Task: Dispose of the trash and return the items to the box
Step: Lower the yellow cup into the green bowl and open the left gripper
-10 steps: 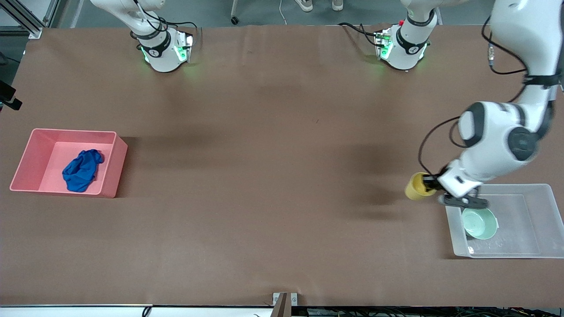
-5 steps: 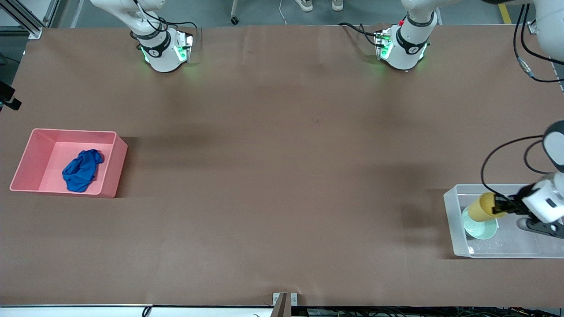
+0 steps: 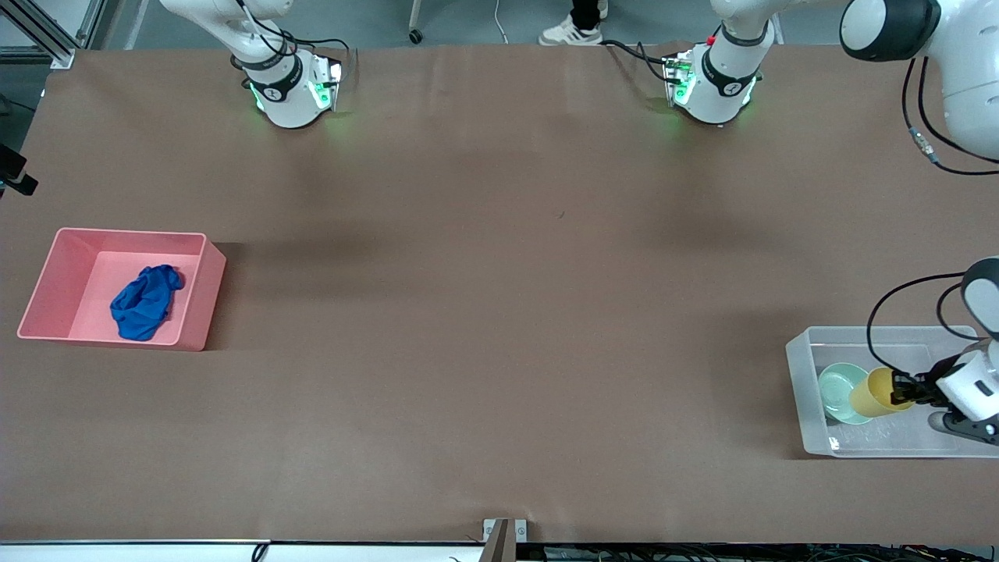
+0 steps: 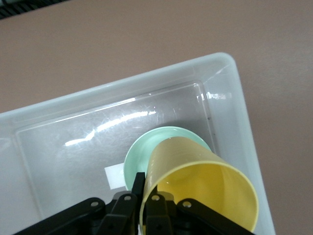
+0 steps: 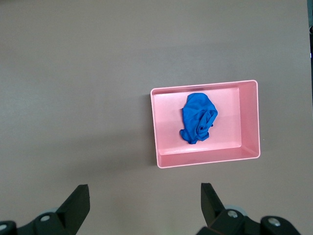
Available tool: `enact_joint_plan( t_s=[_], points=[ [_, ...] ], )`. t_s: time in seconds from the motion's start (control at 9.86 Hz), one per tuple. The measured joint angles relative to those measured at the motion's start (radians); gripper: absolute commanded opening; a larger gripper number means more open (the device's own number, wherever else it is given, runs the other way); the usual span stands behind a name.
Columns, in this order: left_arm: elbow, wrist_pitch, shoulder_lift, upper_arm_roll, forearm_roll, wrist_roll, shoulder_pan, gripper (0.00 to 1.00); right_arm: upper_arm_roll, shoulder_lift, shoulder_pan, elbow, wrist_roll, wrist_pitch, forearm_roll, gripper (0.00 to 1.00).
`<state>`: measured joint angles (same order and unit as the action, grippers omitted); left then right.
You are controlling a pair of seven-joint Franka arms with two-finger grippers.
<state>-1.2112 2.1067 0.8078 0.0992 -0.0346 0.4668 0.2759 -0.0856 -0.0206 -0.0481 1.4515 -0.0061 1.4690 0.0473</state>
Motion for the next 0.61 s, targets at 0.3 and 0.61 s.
enact_joint_plan(
  t_s=[0.3, 0.61],
  points=[
    [-0.004, 0.015, 0.042, -0.004, 0.000, -0.004, 0.008, 0.23, -0.001, 0.000, 0.000, 0.000, 0.000, 0.000, 0.000, 1.00],
    [-0.031, 0.014, 0.044, -0.006, 0.000, -0.004, 0.026, 0.59, -0.002, 0.000, 0.000, 0.000, 0.000, 0.000, -0.001, 1.00]
  ],
)
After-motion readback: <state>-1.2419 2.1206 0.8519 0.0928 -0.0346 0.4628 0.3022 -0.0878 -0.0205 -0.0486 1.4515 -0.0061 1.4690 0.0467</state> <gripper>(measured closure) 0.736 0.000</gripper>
